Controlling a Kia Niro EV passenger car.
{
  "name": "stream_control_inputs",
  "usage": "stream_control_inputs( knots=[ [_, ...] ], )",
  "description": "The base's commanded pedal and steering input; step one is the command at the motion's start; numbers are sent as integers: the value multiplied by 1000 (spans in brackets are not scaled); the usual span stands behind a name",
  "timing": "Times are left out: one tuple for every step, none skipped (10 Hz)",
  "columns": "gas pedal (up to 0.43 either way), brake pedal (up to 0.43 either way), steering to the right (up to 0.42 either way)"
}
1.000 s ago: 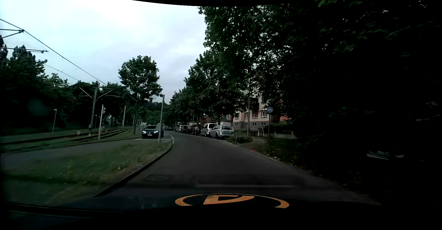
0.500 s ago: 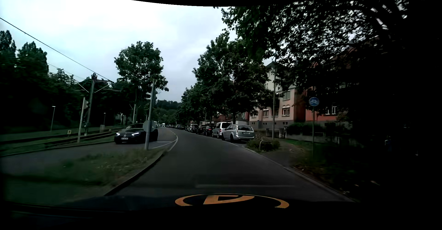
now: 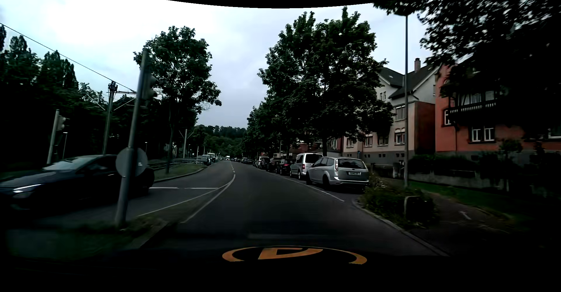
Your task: Follow the waypoints while adhering to traffic rules and regulations
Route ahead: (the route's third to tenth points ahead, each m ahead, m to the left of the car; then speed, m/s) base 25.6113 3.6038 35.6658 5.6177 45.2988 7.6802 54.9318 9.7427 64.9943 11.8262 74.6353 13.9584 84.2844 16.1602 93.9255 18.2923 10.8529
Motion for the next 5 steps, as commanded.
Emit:
stream_control_inputs(
  knots=[
    [189,0,-60],
    [189,0,-59],
    [189,0,-58],
    [189,0,-57],
    [189,0,-53]
  ],
)
